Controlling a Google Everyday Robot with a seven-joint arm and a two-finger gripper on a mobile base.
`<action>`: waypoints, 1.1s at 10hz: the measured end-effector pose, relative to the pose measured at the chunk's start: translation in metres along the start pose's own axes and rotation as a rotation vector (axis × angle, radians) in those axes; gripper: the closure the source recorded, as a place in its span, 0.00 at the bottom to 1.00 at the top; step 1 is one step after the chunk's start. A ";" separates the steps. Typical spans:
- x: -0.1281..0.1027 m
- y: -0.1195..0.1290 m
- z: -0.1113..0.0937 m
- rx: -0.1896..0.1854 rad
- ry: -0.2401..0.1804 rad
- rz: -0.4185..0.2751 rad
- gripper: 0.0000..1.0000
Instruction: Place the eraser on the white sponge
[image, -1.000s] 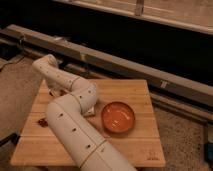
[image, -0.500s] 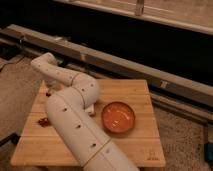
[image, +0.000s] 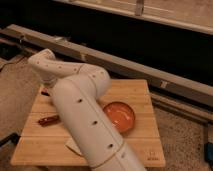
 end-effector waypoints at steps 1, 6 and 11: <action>0.004 0.015 -0.016 0.008 -0.012 -0.019 0.91; 0.050 0.127 -0.095 0.011 -0.056 -0.092 0.91; 0.098 0.181 -0.102 -0.107 -0.101 -0.064 0.91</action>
